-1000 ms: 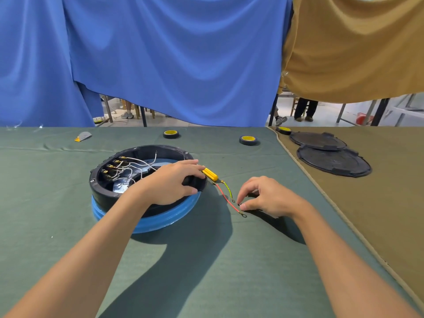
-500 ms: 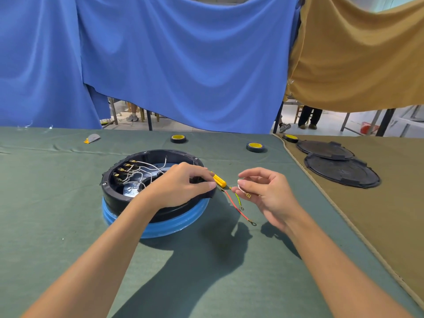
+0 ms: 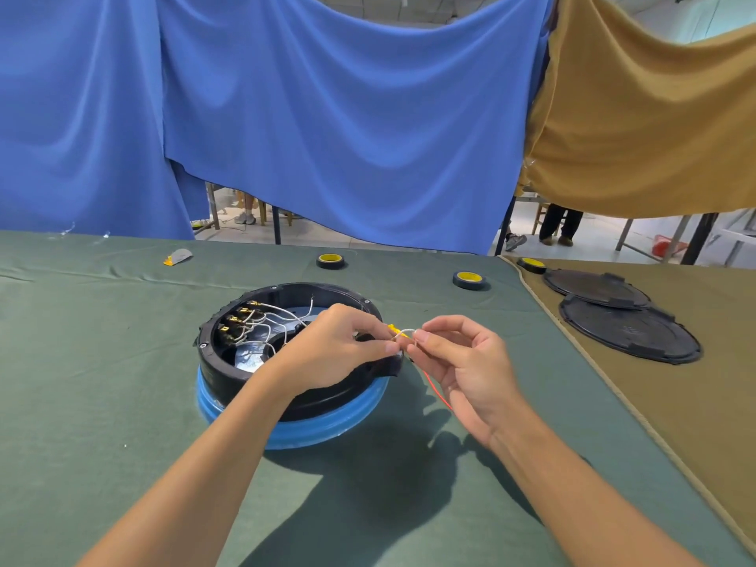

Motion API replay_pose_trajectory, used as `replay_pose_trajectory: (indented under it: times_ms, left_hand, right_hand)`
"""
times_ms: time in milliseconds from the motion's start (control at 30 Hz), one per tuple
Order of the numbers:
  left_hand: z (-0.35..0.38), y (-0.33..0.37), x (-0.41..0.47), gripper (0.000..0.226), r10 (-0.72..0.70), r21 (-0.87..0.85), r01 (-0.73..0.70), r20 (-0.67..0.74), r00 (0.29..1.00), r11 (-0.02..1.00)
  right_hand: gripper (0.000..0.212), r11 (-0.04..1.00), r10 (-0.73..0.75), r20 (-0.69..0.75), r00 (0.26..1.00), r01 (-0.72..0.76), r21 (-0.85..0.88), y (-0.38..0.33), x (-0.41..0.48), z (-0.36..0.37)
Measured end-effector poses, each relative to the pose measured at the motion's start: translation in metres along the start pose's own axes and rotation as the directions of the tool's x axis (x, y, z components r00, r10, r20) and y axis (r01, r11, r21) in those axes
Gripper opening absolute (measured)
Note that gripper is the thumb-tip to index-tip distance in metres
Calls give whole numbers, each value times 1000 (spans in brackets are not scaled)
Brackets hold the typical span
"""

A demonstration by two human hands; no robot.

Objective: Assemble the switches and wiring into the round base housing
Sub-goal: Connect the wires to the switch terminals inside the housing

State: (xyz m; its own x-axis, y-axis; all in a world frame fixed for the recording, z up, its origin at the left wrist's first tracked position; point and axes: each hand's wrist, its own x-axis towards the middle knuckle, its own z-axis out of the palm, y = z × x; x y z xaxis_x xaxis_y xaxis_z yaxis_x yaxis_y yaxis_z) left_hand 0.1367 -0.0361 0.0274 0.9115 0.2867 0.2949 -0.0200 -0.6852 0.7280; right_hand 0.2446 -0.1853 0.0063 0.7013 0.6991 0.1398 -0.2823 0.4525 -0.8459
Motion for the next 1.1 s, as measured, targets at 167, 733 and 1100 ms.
replay_pose_trajectory:
  times_ms: [167, 733, 1100]
  left_hand:
    - [-3, -1, -3, 12, -40, -134, 11, -212, 976, 991]
    - [-82, -35, -18, 2, -42, 86, 81, -377, 925, 993]
    - [-79, -111, -45, 26, -607, -669, 158, -515, 606, 726]
  right_hand:
    - [9, 885, -125, 59, 990, 138, -445, -7, 6, 12]
    - [17, 498, 64, 315, 947, 243, -832, -12, 47, 88]
    - [14, 364, 188, 252, 949, 171, -915, 43, 63, 136]
